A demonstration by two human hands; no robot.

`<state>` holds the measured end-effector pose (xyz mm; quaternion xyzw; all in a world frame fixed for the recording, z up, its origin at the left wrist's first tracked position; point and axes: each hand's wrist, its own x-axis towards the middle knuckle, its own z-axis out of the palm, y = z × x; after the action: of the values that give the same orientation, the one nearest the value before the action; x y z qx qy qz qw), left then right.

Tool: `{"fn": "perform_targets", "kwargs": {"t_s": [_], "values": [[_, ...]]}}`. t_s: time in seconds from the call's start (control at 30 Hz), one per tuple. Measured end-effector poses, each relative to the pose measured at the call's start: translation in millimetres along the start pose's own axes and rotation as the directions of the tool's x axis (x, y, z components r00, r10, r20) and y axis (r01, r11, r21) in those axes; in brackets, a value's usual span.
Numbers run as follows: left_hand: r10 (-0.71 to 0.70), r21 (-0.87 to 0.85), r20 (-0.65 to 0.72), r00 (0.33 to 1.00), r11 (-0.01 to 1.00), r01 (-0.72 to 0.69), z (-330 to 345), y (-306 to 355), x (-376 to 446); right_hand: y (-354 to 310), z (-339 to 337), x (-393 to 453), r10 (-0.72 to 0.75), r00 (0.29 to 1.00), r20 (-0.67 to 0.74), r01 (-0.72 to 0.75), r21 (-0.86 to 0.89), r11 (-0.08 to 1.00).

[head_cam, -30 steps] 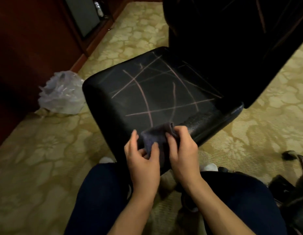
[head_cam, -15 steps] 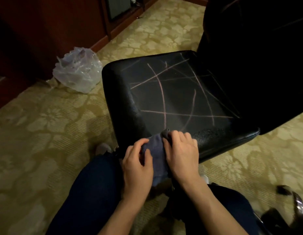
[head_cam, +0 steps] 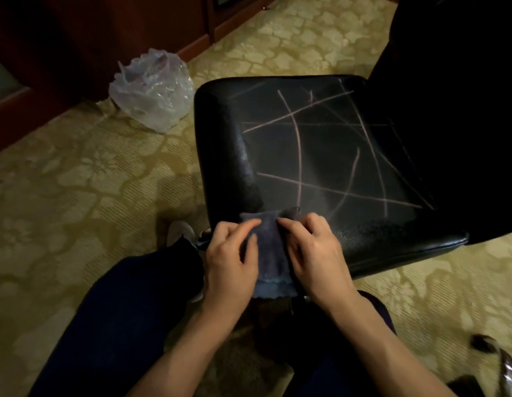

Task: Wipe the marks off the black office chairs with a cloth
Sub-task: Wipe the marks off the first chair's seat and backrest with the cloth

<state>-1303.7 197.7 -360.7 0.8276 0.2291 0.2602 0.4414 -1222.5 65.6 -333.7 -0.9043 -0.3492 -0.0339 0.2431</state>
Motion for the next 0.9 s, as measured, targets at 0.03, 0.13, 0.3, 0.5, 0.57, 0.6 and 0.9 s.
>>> {"fn": "perform_targets", "kwargs": {"t_s": [0.03,0.13,0.3,0.5,0.57,0.6,0.9], "values": [[0.020,0.051,0.044,0.999,0.998,-0.022,-2,-2,-2,-3,1,0,0.002,1.000,0.002,-0.002,-0.041,0.999],[0.041,0.170,0.158,0.987,0.983,-0.068,-8,0,-10,-5,-3,-6,-0.031,0.998,0.052,0.042,-0.228,0.973],[0.110,0.392,0.180,0.978,0.903,-0.173,1,8,2,-2,2,3,-0.060,0.995,0.080,0.075,-0.196,0.978],[0.148,0.391,0.086,0.985,0.905,-0.170,17,-8,62,7,19,68,-0.106,0.993,0.044,0.112,-0.208,0.972],[0.173,0.442,0.058,0.983,0.879,-0.180,23,-14,95,11,30,106,-0.139,0.990,0.013,0.138,-0.254,0.957],[0.185,0.467,0.045,0.982,0.865,-0.185,25,-17,112,12,35,125,-0.153,0.988,0.000,0.147,-0.272,0.951],[0.144,0.453,0.044,0.989,0.879,-0.148,22,-23,123,2,40,133,-0.044,0.998,-0.046,0.032,-0.247,0.969]]}}
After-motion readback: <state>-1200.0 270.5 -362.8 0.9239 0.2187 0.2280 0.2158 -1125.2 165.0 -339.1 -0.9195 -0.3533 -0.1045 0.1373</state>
